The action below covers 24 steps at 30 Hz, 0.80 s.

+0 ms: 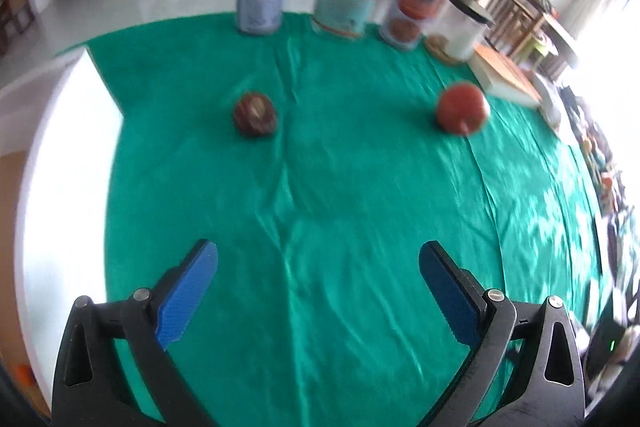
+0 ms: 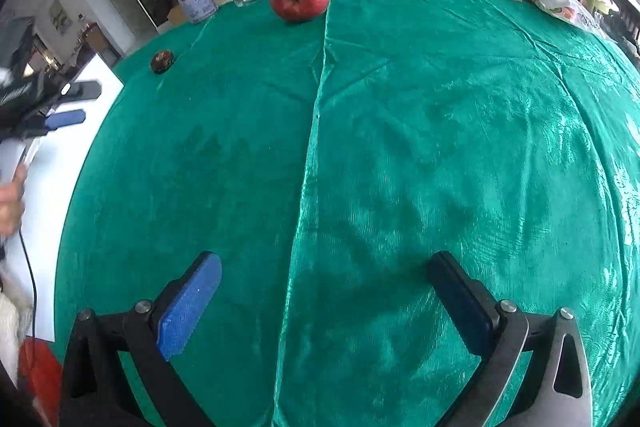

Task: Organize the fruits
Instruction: 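Grasp dark dried fruit with left tool while right tool grasps red apple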

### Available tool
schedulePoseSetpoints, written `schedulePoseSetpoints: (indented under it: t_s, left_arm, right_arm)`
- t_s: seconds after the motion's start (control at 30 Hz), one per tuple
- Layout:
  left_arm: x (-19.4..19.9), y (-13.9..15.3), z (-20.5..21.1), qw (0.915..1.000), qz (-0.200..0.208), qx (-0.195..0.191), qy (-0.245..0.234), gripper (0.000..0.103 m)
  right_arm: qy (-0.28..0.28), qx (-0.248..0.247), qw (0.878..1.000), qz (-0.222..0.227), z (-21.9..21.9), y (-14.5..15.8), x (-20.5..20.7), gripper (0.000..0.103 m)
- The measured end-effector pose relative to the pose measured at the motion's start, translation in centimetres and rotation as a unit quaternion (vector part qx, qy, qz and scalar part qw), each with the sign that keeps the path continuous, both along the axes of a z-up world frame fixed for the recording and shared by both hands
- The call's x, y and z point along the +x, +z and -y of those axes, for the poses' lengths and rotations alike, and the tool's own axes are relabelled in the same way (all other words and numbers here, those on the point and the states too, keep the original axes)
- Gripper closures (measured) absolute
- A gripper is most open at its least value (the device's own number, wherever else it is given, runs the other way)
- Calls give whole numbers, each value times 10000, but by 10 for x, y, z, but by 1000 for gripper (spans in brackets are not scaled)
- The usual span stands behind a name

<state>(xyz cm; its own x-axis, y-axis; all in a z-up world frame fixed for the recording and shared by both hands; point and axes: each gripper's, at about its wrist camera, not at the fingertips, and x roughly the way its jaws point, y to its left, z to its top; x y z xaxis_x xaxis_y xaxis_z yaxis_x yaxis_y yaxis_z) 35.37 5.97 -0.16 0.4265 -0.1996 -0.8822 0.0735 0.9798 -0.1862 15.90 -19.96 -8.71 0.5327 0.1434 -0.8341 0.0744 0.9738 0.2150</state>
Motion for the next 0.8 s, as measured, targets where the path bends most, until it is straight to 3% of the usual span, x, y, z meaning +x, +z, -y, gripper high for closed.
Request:
schedulePoseSetpoints:
  t_s: [0.13,0.2,0.3,0.47,0.6,0.63,0.7,0.73,0.77,0.8]
  left_arm:
    - [66,-18,-24,9984,-111,-17,552,3]
    - [85,-35,-26,9970,-426,-22,650,3]
    - [101,-49,-22,9952,-718,34,661,3]
    - [116,-52,-9,9953,-738,242,573,3]
    - [125,-63,-5,9946,-811,372,528,5]
    - [126,-67,-4,9942,-826,435,531,7]
    - [126,-71,-5,9934,-884,499,541,37]
    - [125,-71,-6,9934,-828,563,557,38]
    - [125,-70,-7,9937,-776,575,561,49]
    - [126,-71,-8,9941,-744,549,564,62]
  right_arm:
    - [-164,877,9960,20,15,9,3,0]
    - [-157,1226,9922,-180,28,24,37,0]
    - [-381,1697,9833,-532,53,47,119,0]
    - [-258,1239,9896,-690,46,75,241,0]
    - [-94,780,9892,-1236,12,56,294,0]
    - [-120,656,9881,-1389,4,48,301,0]
    - [-133,506,9862,-1570,-6,36,309,4]
    - [-118,476,9853,-1638,-9,31,310,10]
    - [-113,464,9840,-1714,-8,27,312,32]
    - [-139,543,9841,-1683,-7,24,310,33]
